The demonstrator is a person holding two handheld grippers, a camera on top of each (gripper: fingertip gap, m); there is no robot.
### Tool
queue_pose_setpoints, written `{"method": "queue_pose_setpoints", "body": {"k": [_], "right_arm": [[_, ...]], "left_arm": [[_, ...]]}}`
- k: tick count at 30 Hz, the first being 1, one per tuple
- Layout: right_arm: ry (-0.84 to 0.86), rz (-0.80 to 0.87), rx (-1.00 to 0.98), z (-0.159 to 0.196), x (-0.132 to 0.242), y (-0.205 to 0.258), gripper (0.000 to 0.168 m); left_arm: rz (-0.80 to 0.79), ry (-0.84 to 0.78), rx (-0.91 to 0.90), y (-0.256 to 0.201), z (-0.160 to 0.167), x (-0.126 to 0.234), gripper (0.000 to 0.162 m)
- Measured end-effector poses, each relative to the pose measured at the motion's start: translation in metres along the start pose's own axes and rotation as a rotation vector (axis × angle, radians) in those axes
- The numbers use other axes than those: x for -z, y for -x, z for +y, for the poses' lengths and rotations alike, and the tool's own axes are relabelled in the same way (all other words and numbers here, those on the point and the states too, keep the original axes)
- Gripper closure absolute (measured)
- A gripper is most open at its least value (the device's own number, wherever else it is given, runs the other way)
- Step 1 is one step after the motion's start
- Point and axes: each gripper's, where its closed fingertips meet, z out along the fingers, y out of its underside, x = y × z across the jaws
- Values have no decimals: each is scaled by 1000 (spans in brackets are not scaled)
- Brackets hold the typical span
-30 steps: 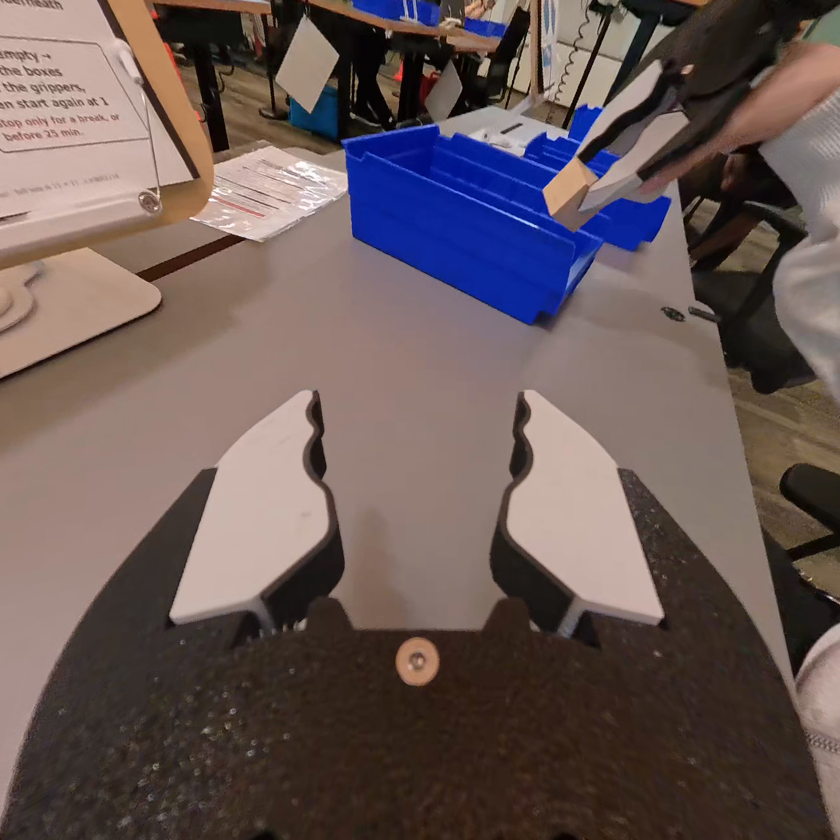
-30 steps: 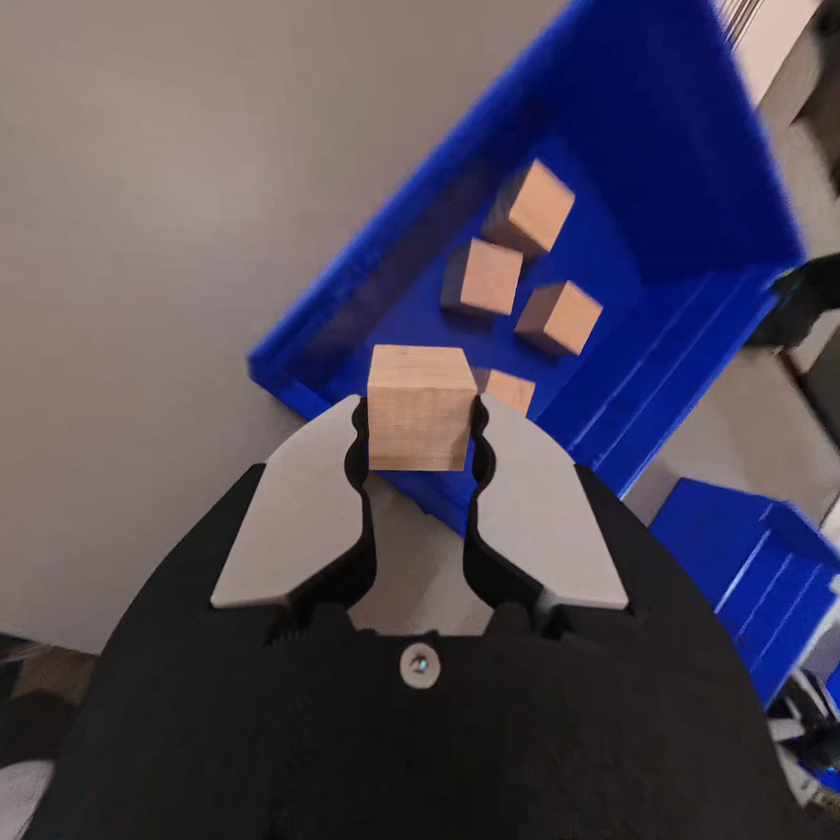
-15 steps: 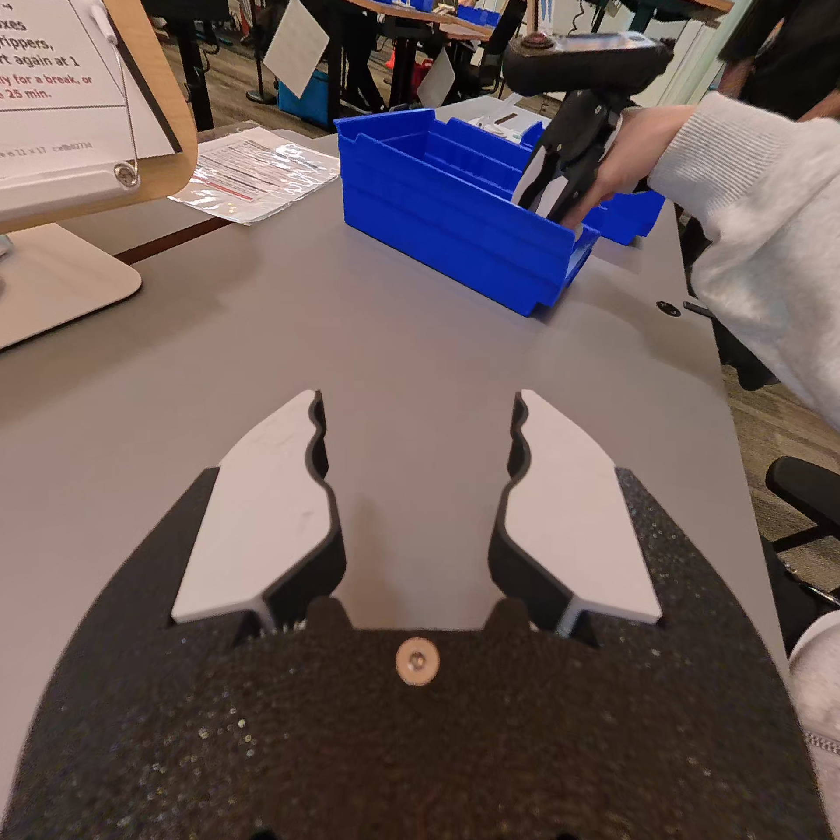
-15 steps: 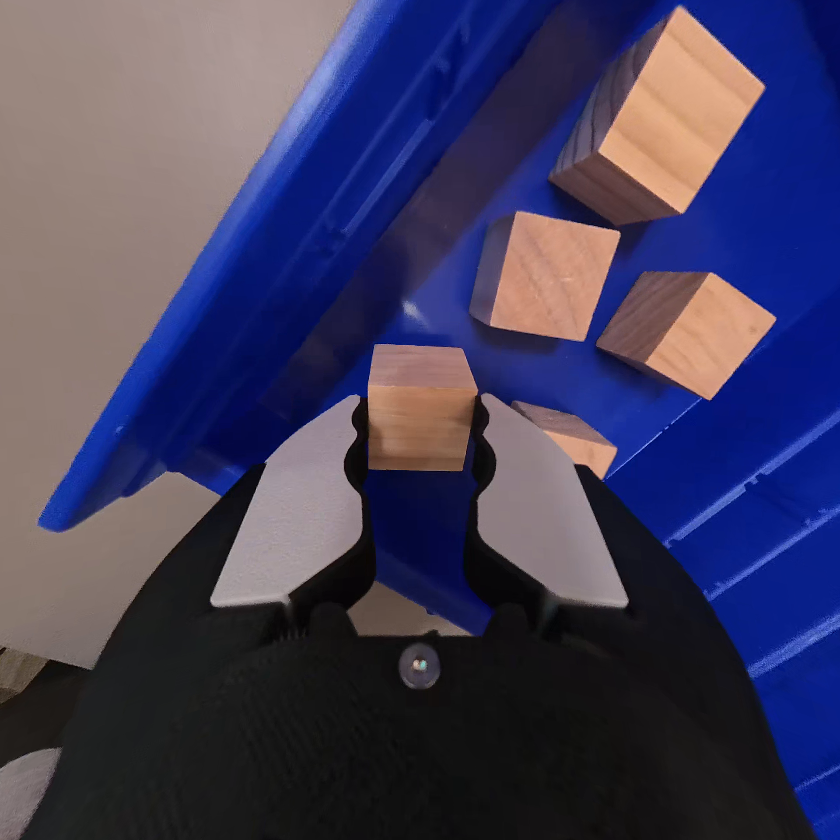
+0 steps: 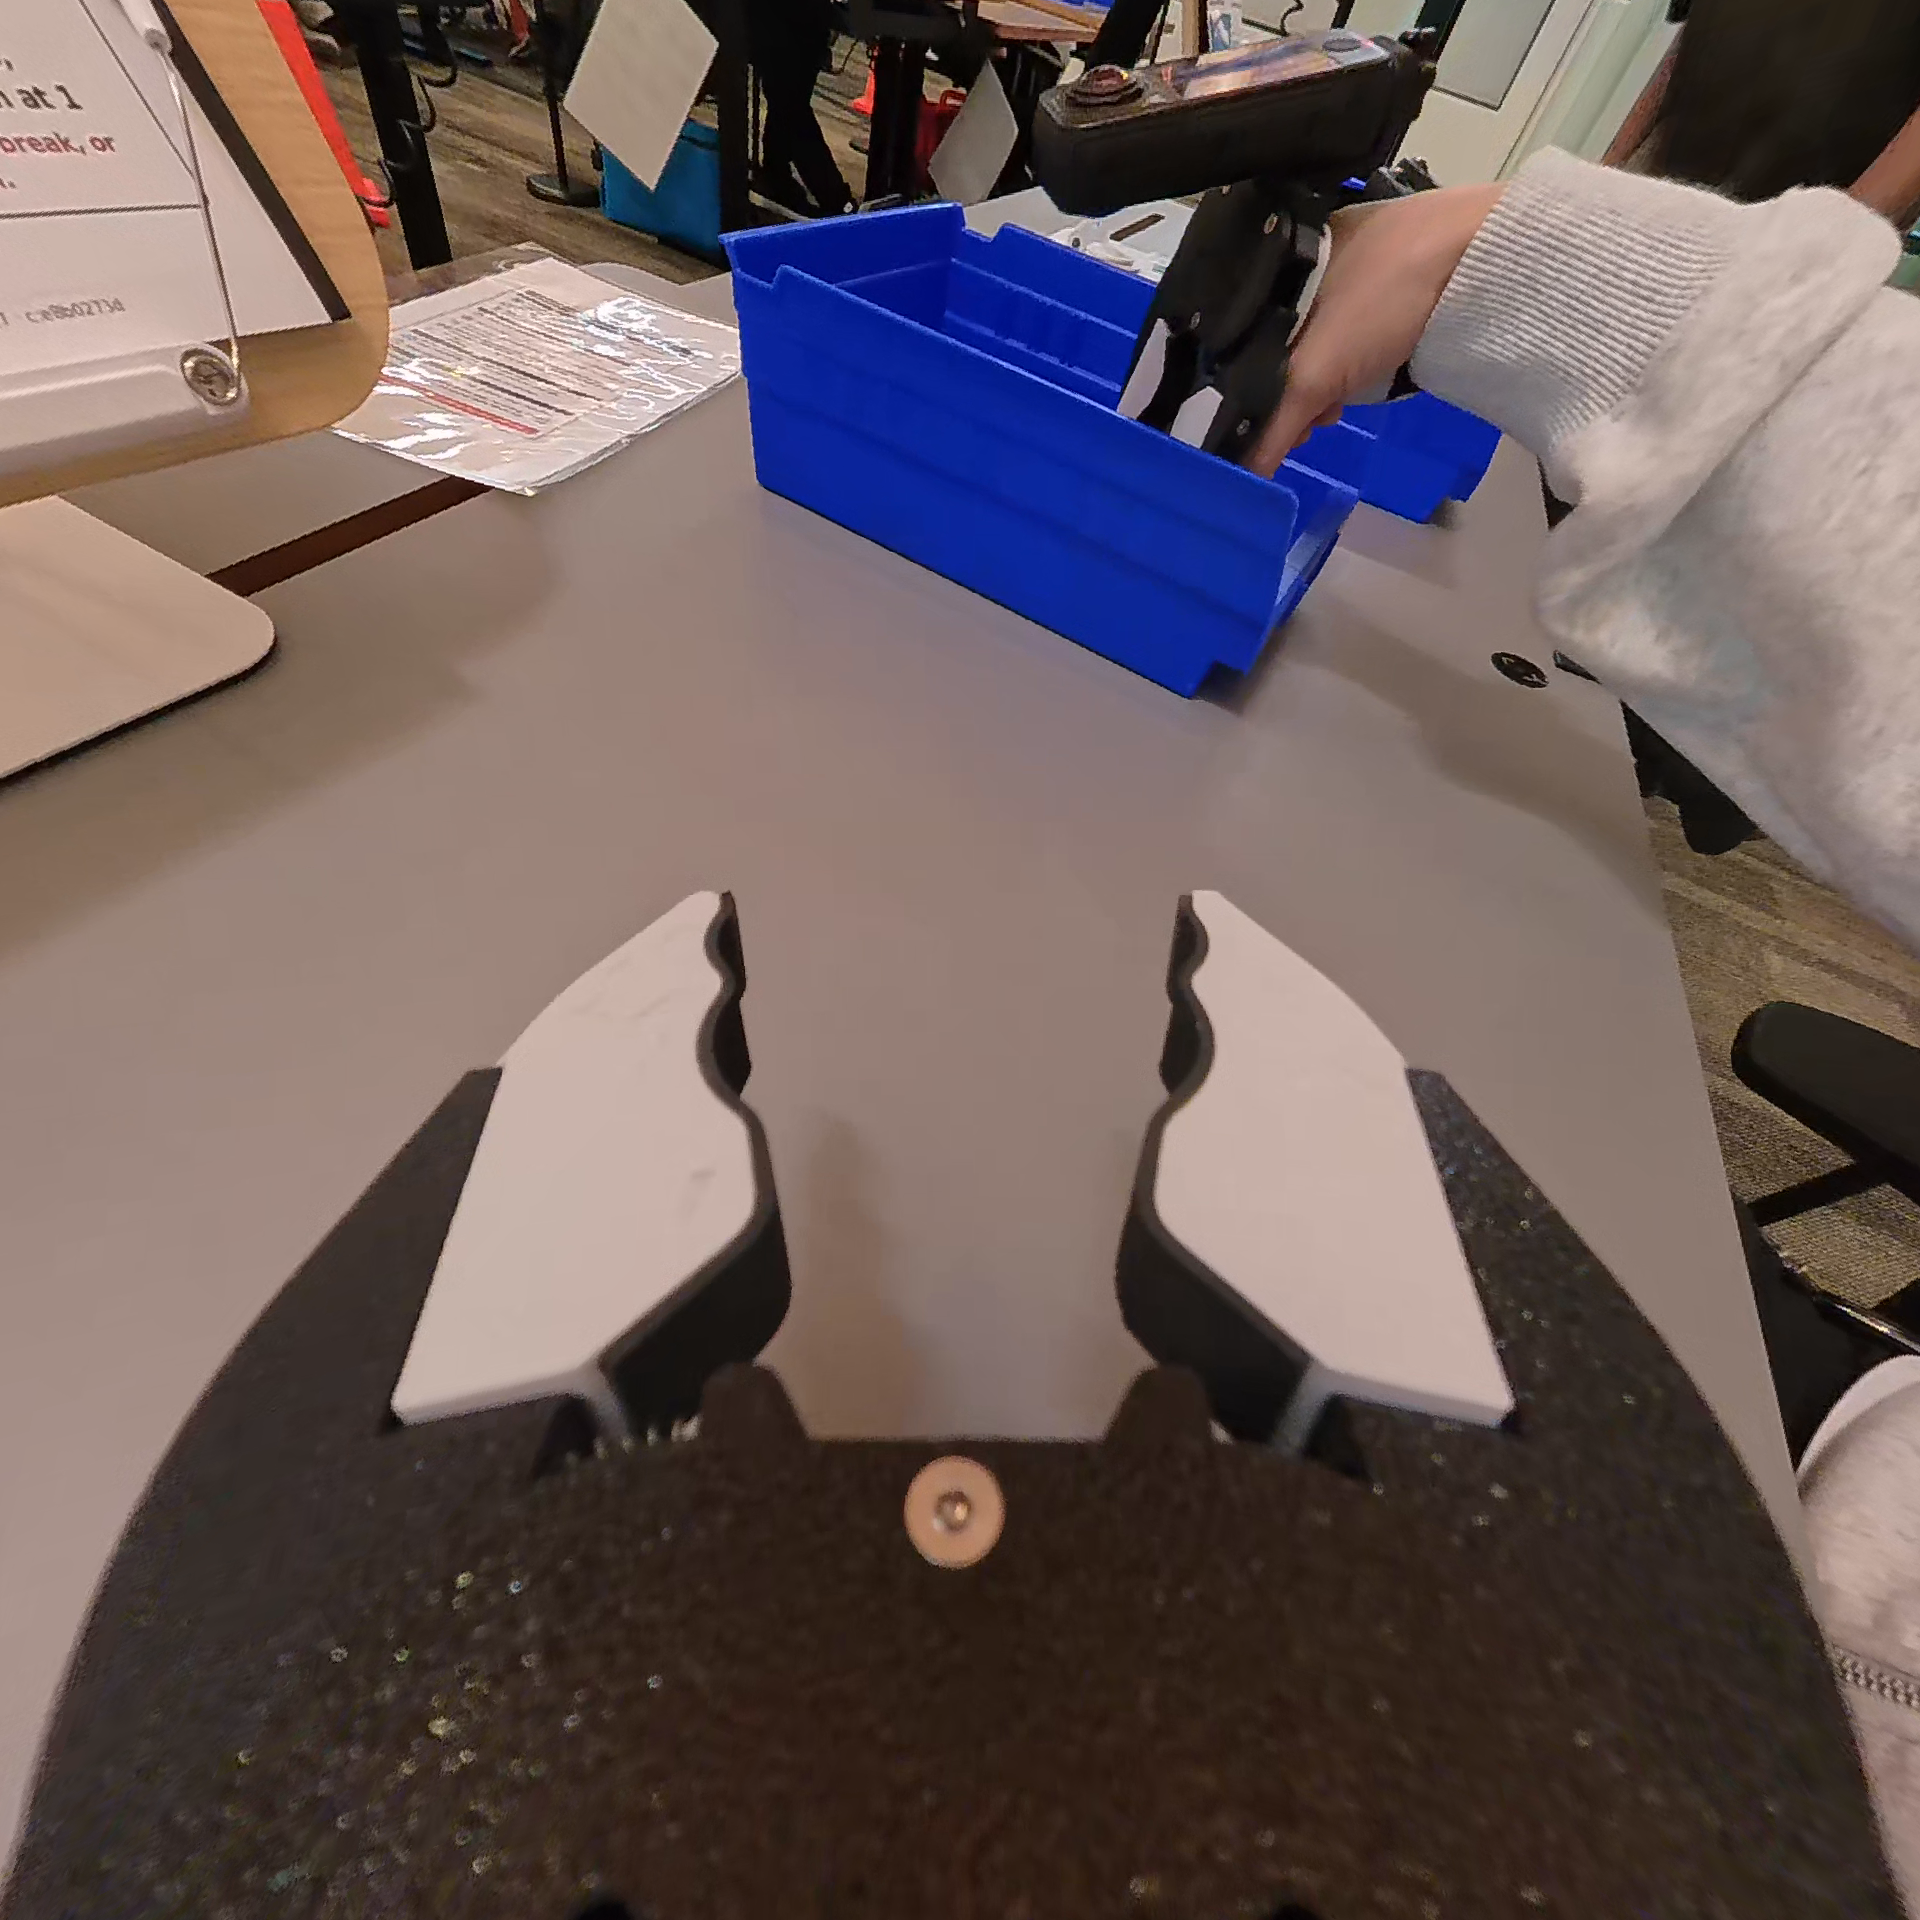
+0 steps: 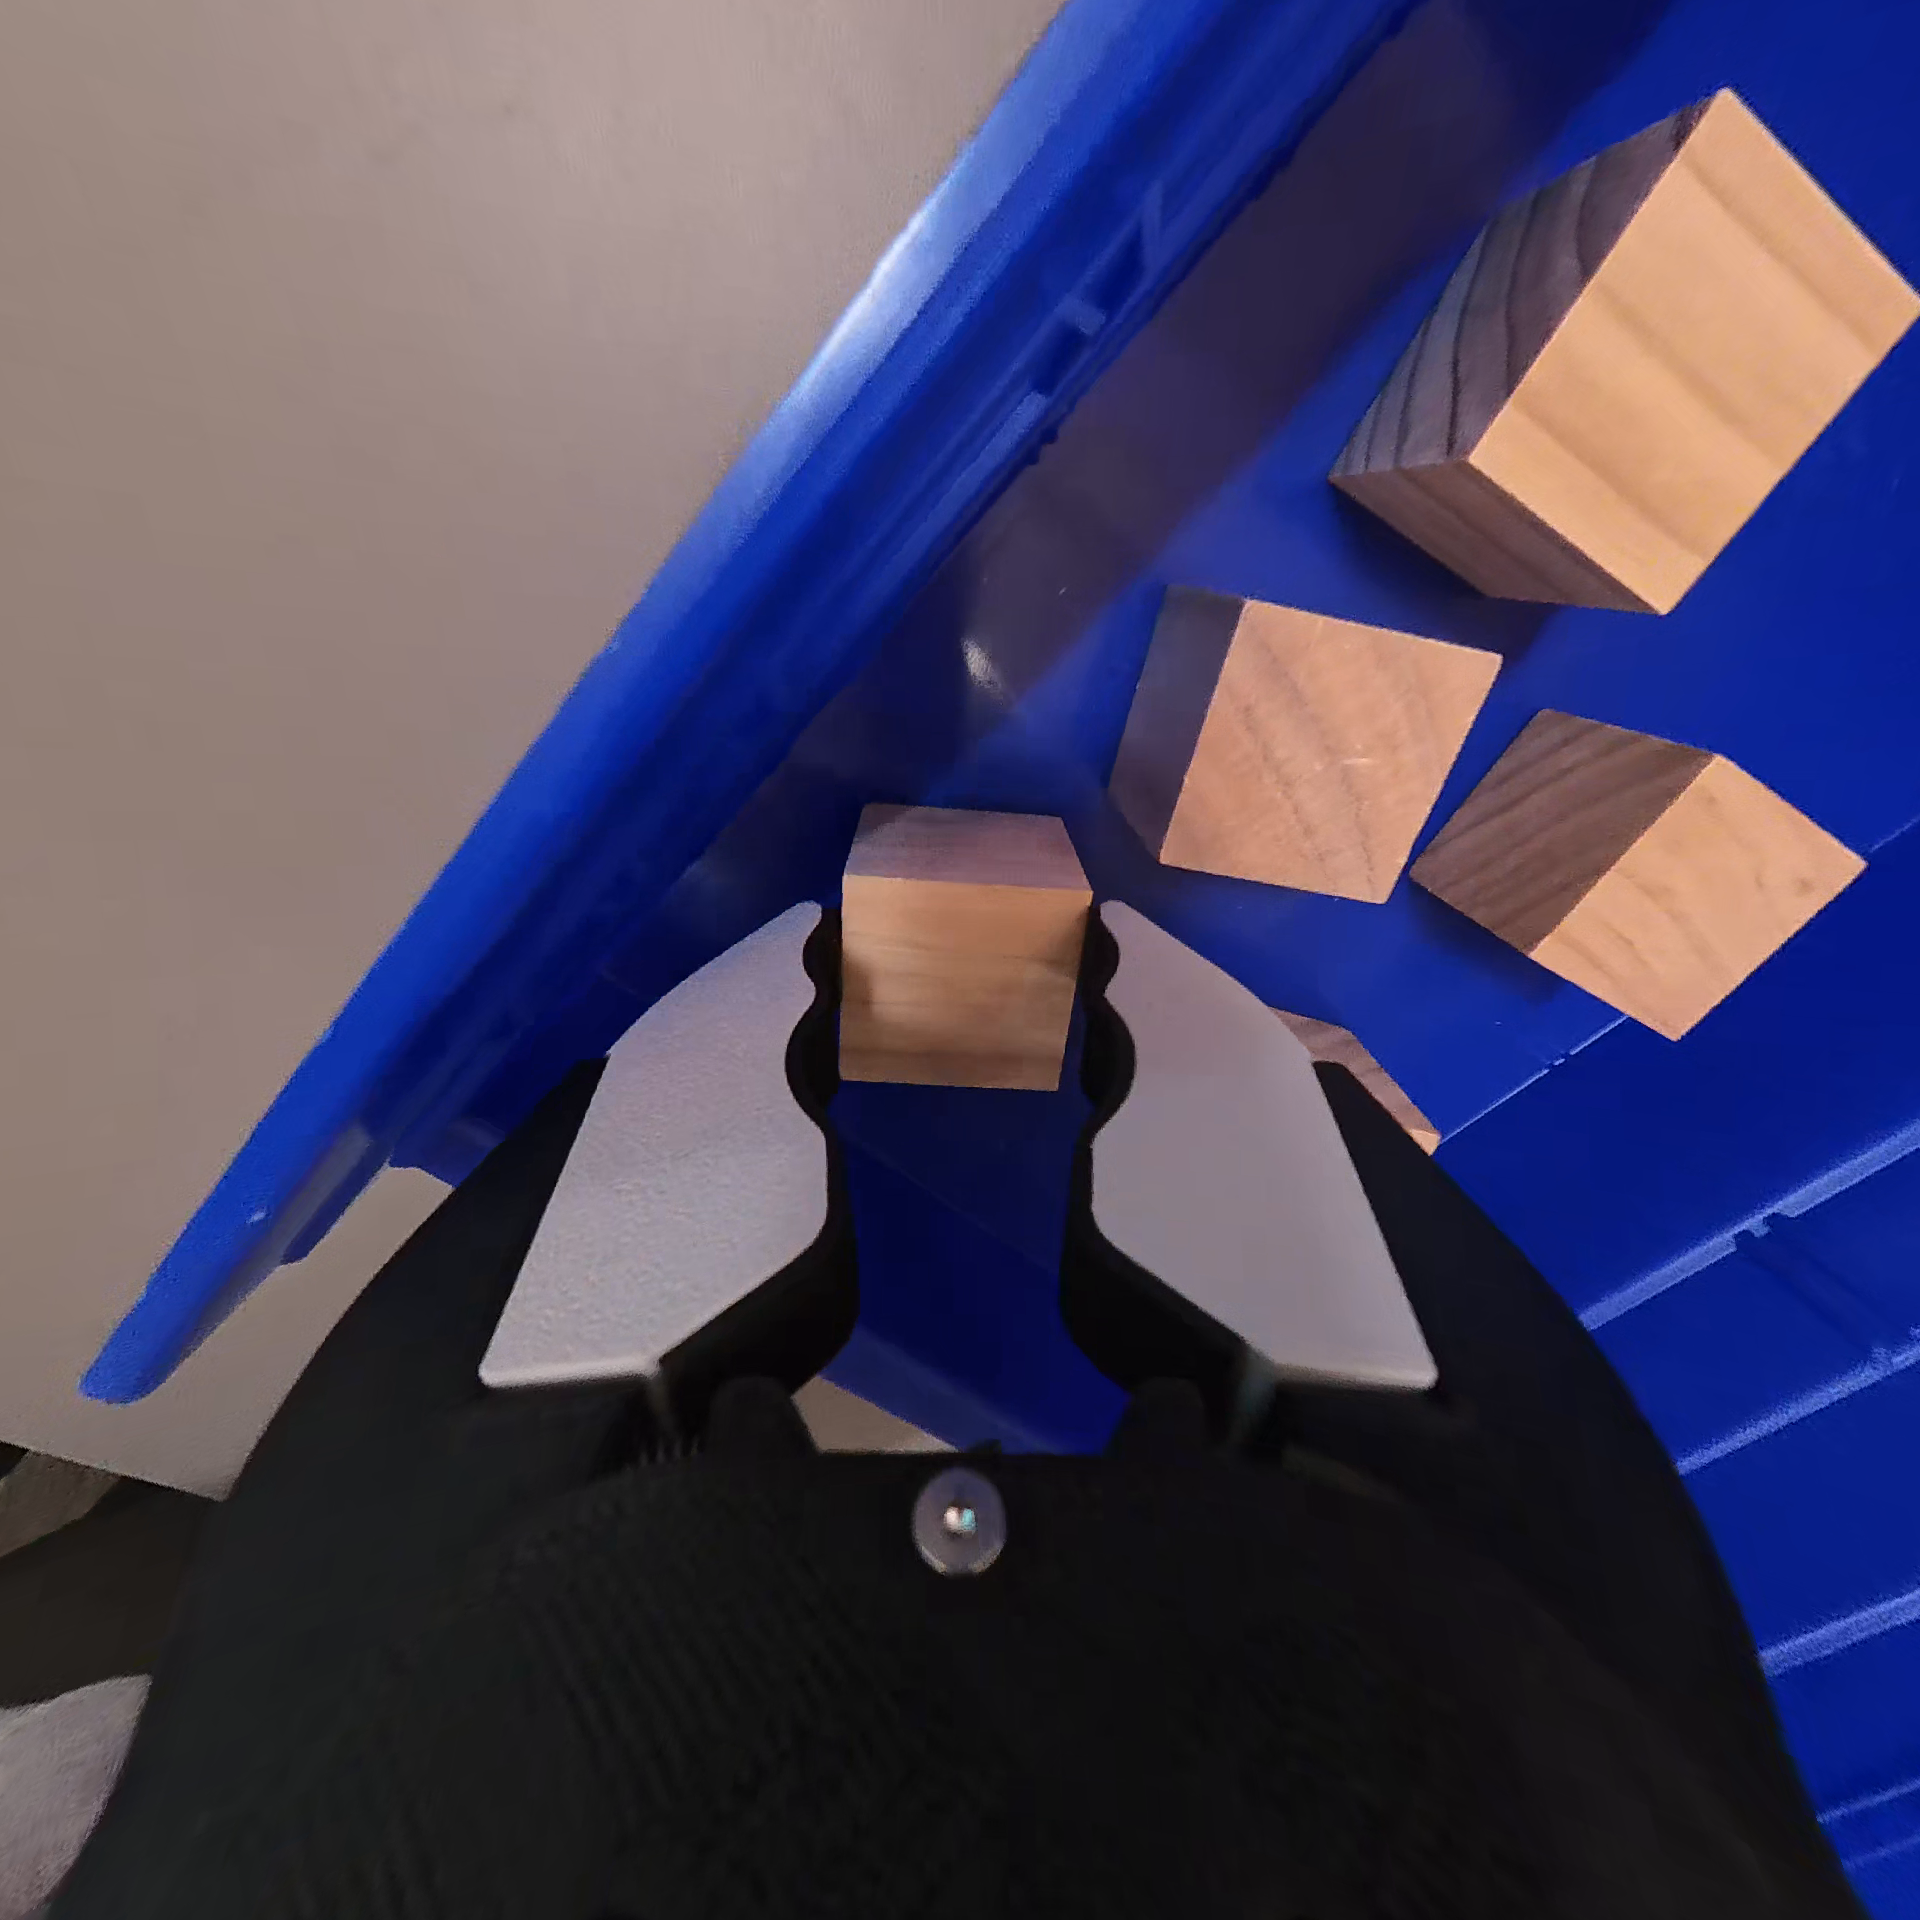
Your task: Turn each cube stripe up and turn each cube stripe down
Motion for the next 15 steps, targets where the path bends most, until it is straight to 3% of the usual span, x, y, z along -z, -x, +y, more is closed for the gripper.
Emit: {"method": "queue_pose_setpoints", "body": {"k": [4,9,13,15], "right_arm": [[-14,38,7,-1,2,-4,122],[-84,101,5,-6,23,-10,102],[-237,187,-29,-15,61,-15,94],[-391,233,-70,-26,86,-9,94]], "left_arm": [[1,0,-4,-1,0,0,84],[8,2,5,-1,1,-1,84],[1,-4,1,-1,-1,1,84],[-12,-14,-4,0,-5,4,84]]}}
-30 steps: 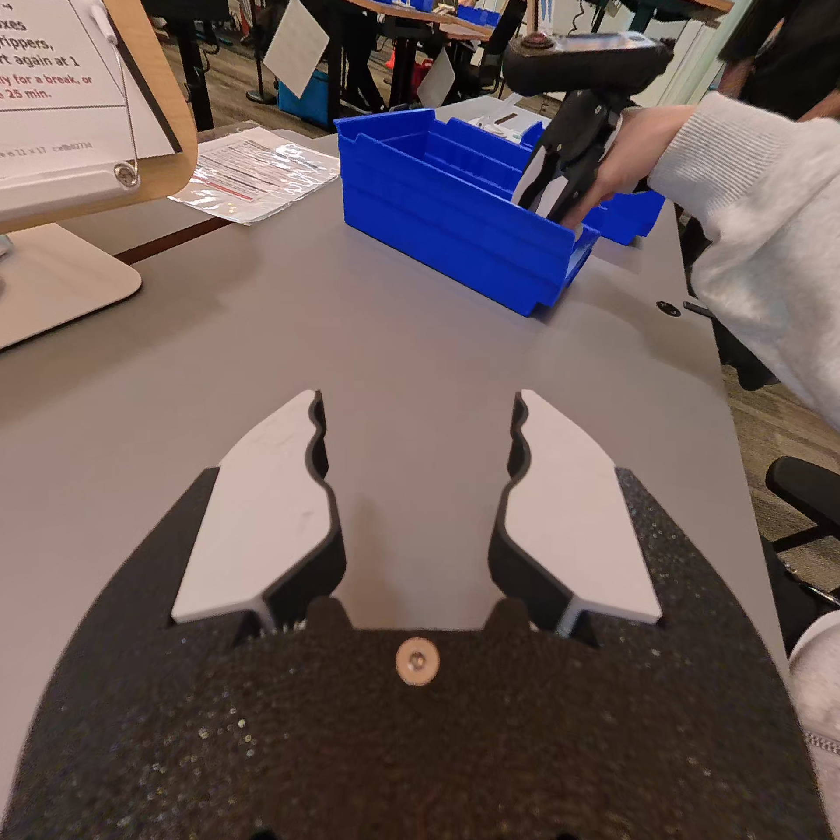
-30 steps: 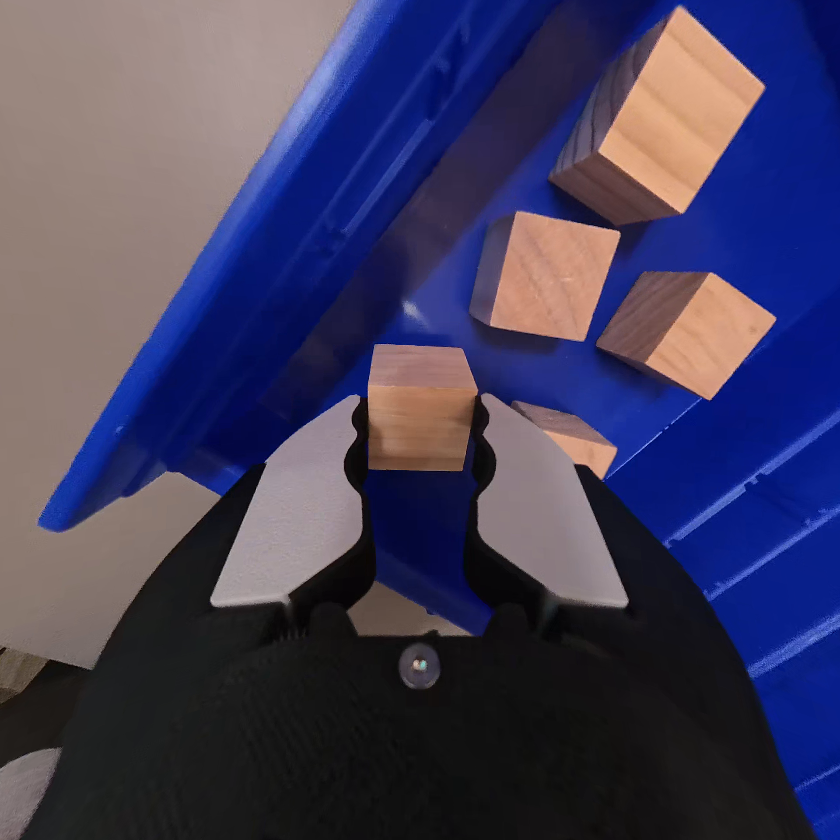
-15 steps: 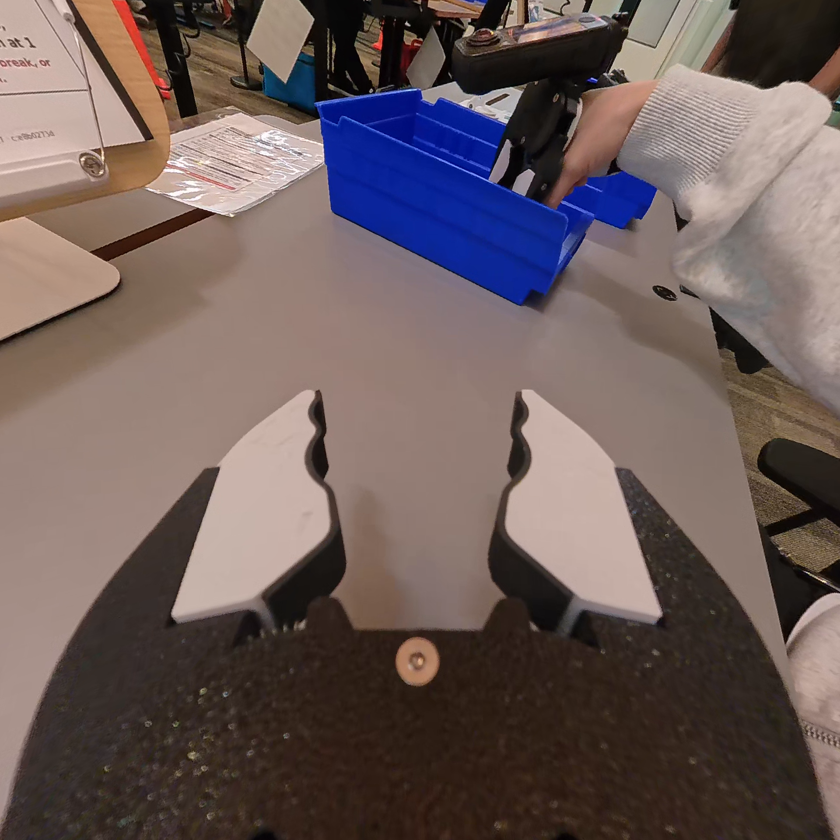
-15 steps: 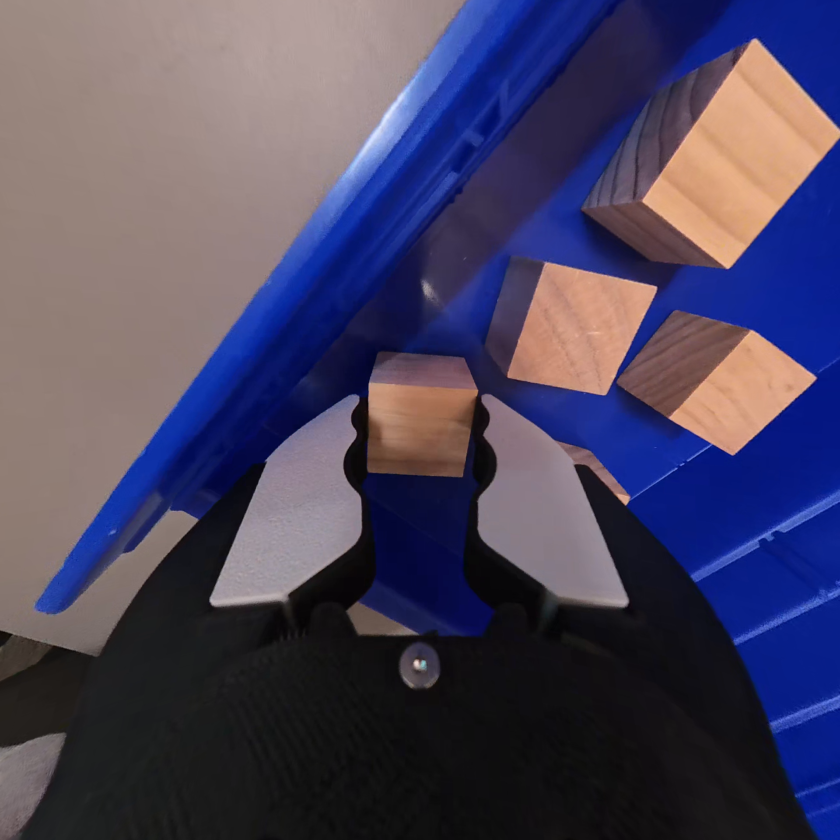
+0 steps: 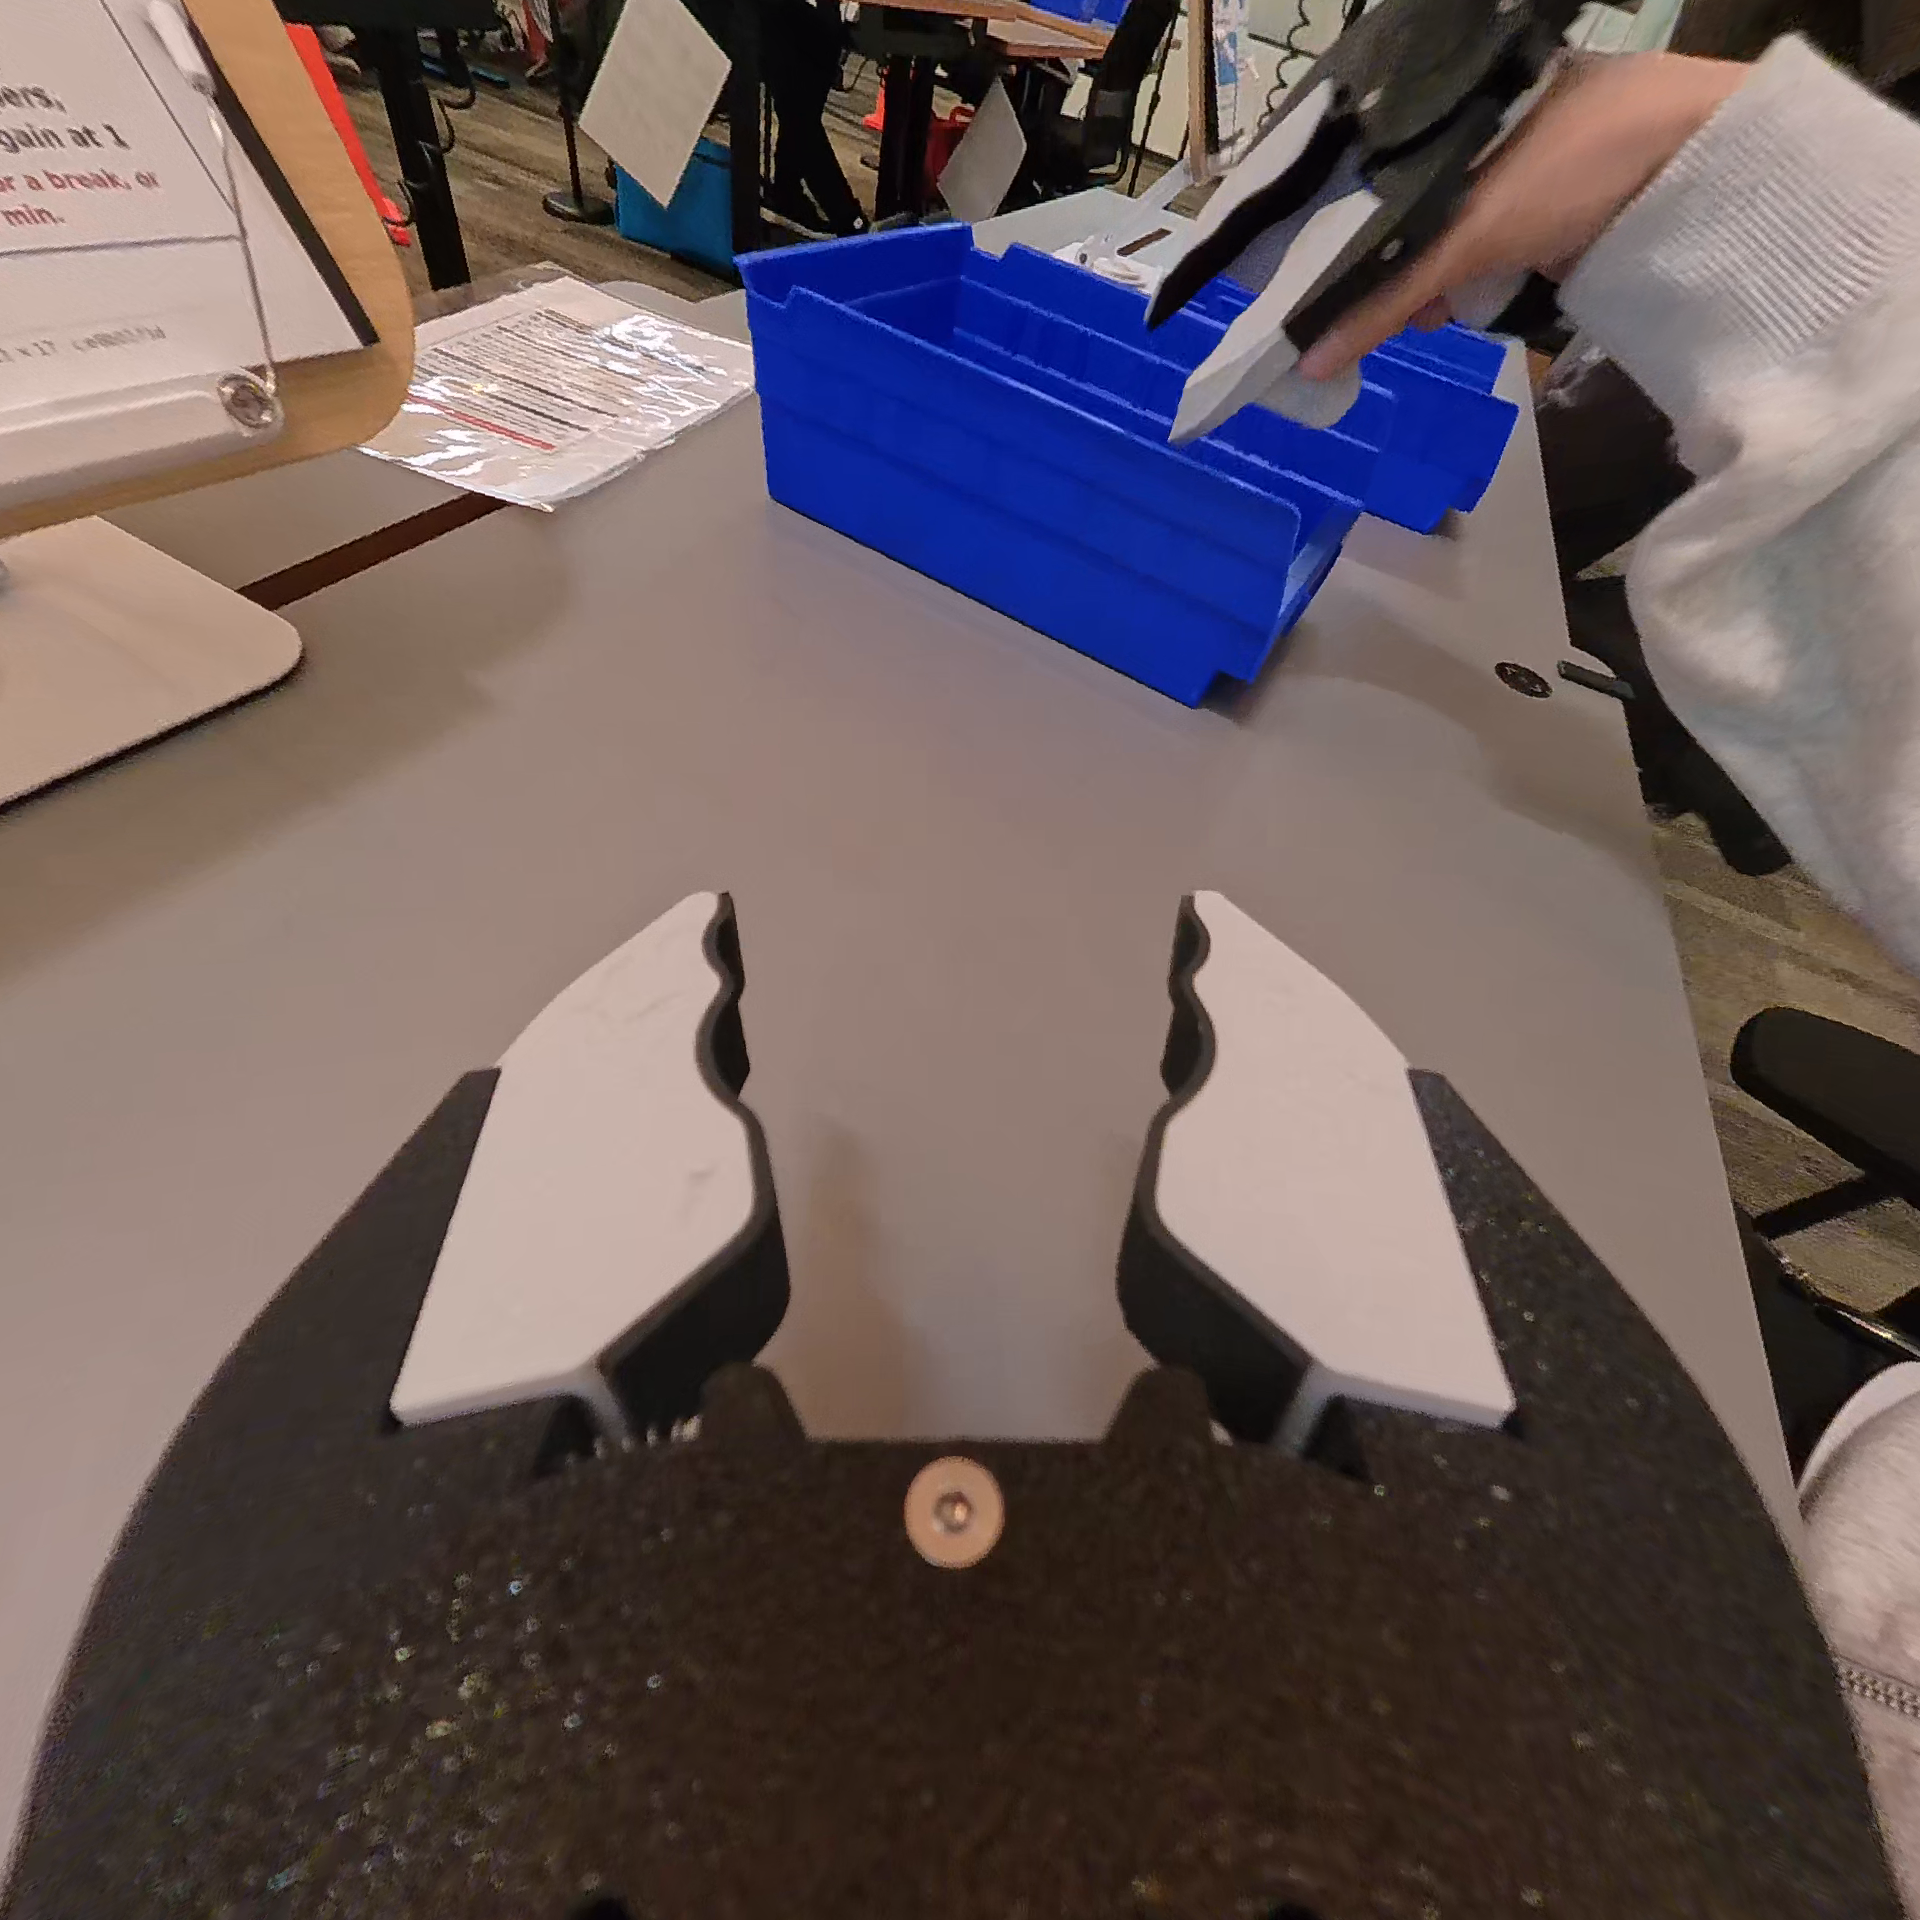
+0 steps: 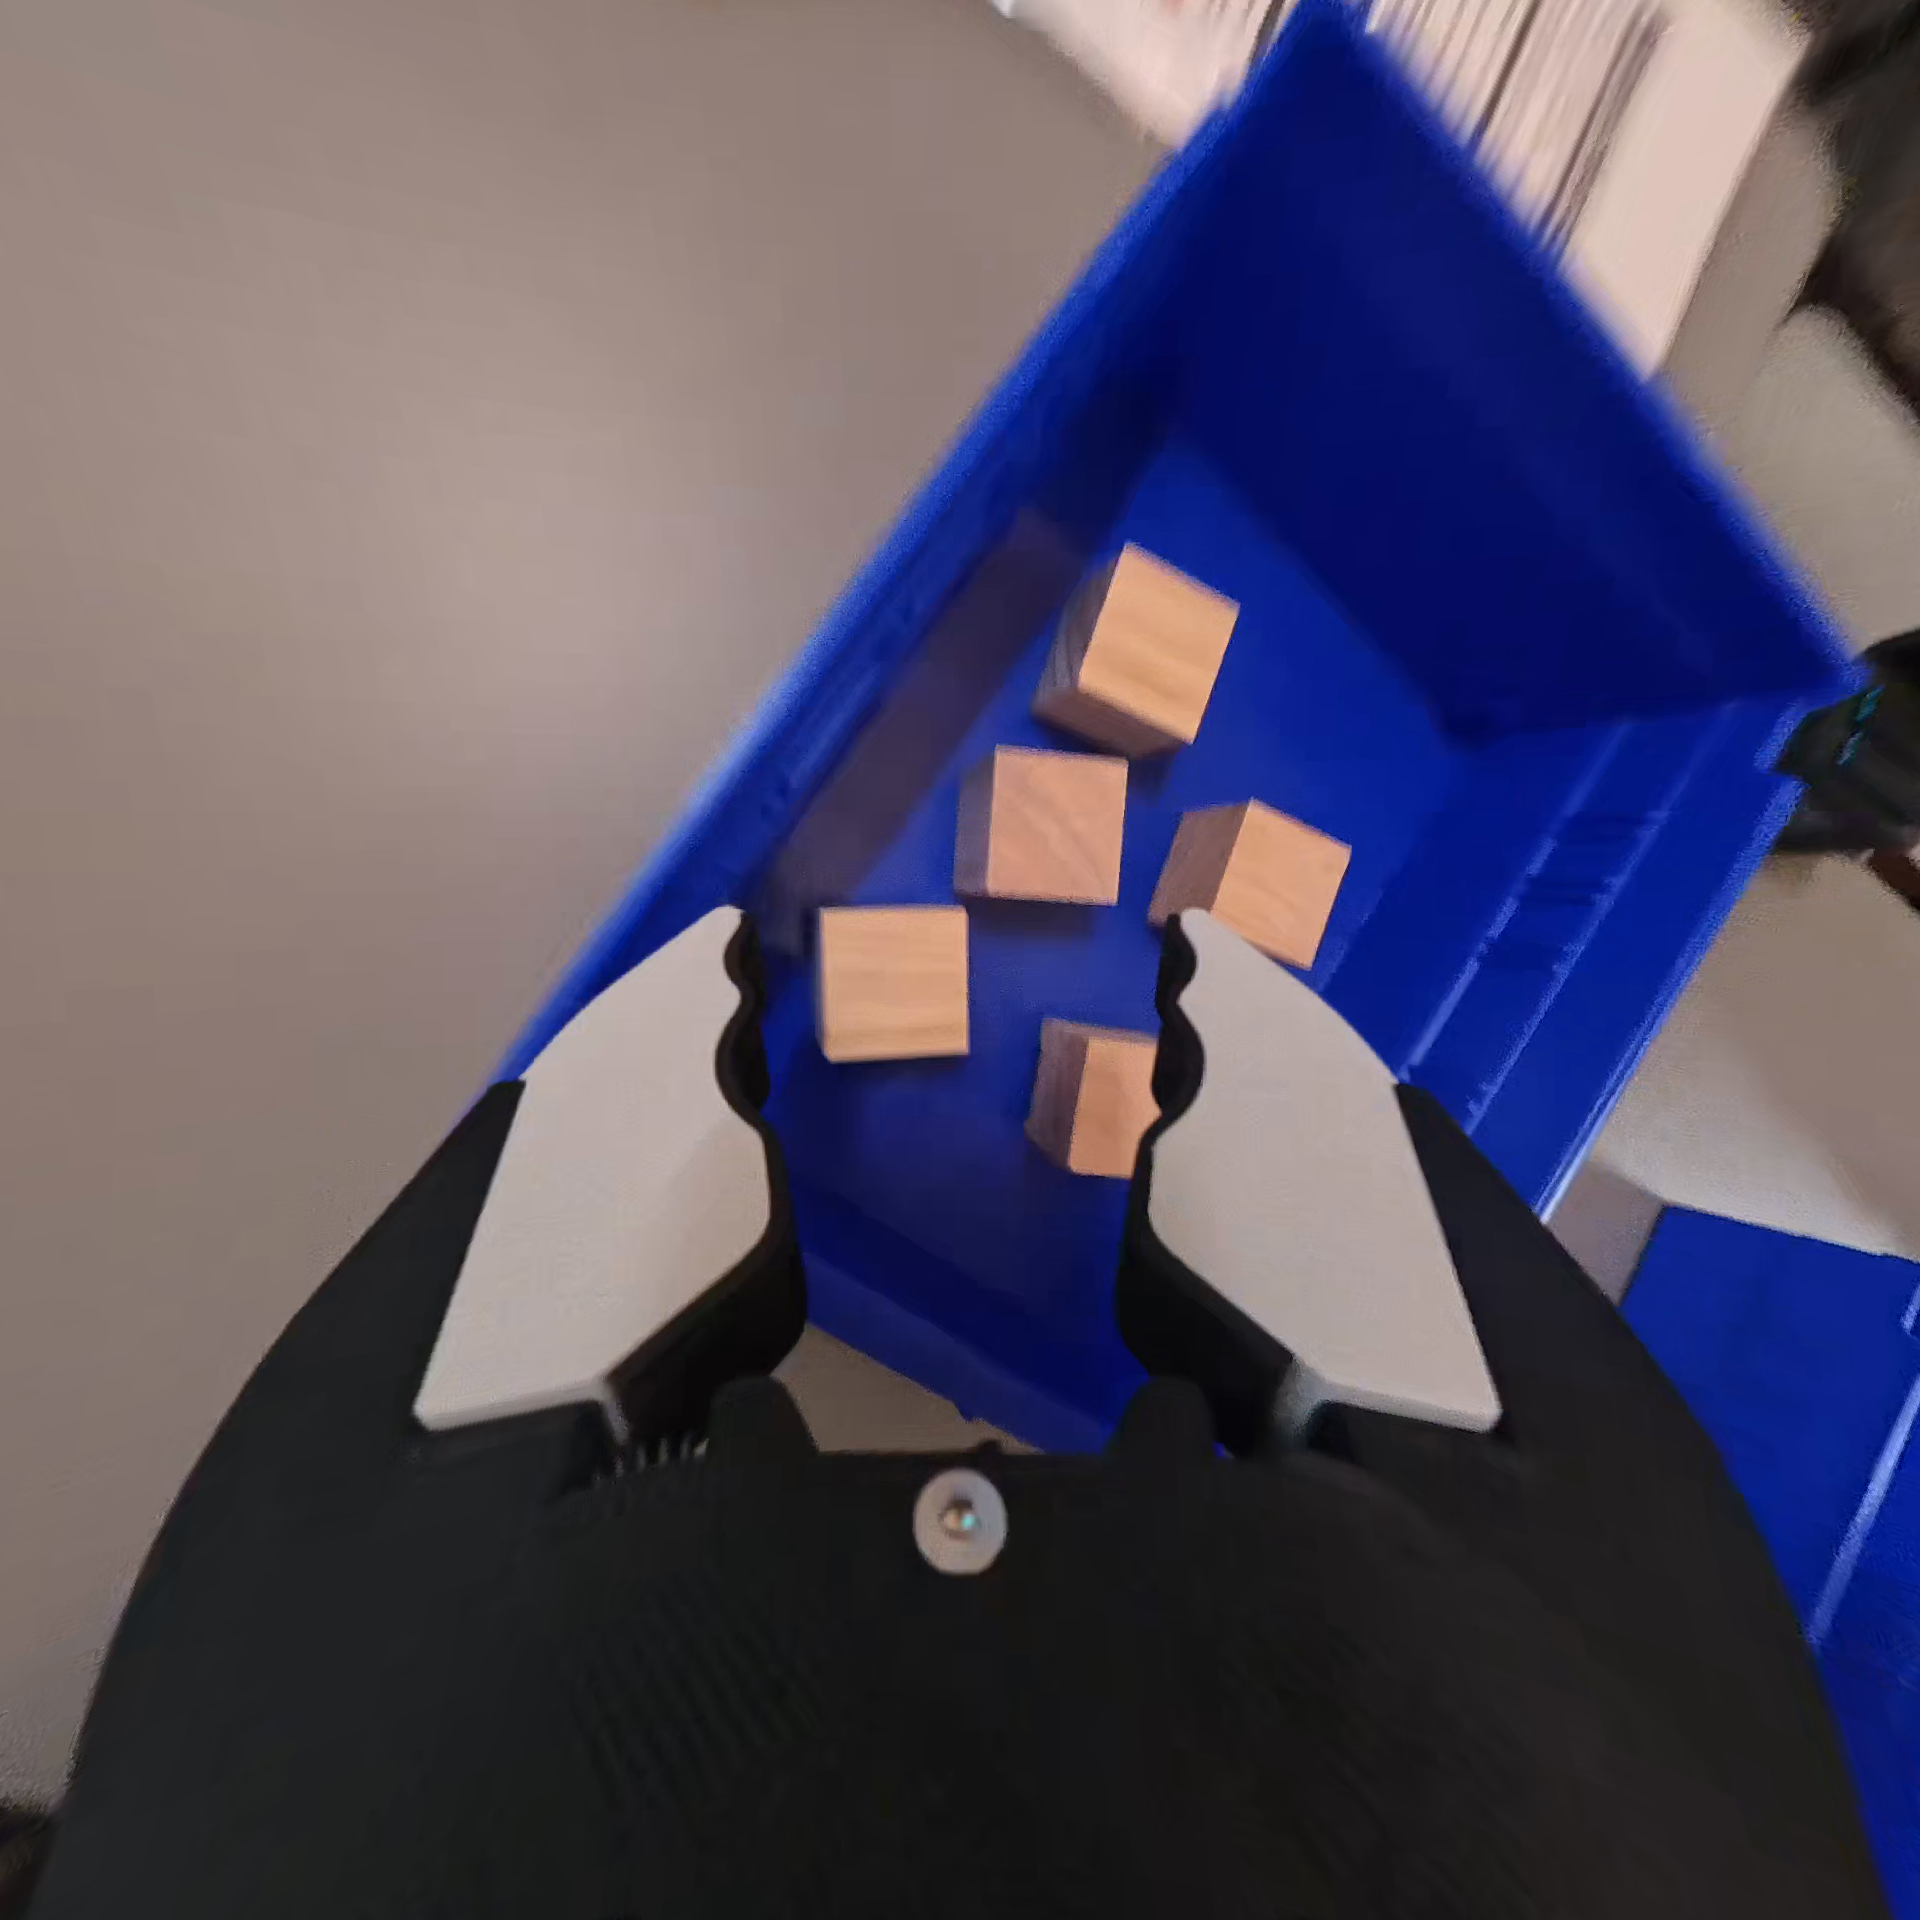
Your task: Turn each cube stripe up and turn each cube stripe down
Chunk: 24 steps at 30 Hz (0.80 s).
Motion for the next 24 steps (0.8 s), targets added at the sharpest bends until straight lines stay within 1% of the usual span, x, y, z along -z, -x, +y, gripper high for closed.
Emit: {"method": "queue_pose_setpoints", "body": {"k": [2,5,7,9,11,13,15,17,19,21,22,24], "right_arm": [[-203,8,-42,-25,23,16,95],[-534,-3,-34,-59,53,60,95],[-716,-65,-16,-73,65,103,95],[-839,-155,-17,-78,65,146,96],[-921,-228,-38,-80,56,181,96],[-979,-247,-55,-80,42,203,96],[-1010,-254,-73,-80,30,216,96],[-1042,-275,-86,-81,24,226,96],[-1070,-289,-103,-82,21,232,96],[-1107,-272,-95,-83,25,233,98],[-1119,-259,-86,-83,27,234,100],[-1118,-247,-62,-83,27,237,100]], "left_arm": [[-16,-26,-7,1,-8,7,84],[-62,-91,-2,8,-24,23,85],[-110,-128,7,14,-33,38,85],[-184,-149,26,23,-39,59,86],[-246,-161,36,29,-44,84,86],[-340,-162,46,38,-47,117,87],[-461,-154,50,52,-47,157,87],[-626,-124,76,74,-42,206,91],[-806,-48,118,100,-26,258,94],[-965,36,183,127,-4,306,92],[-1008,75,235,137,9,325,91],[-1032,152,354,154,36,347,89]]}}
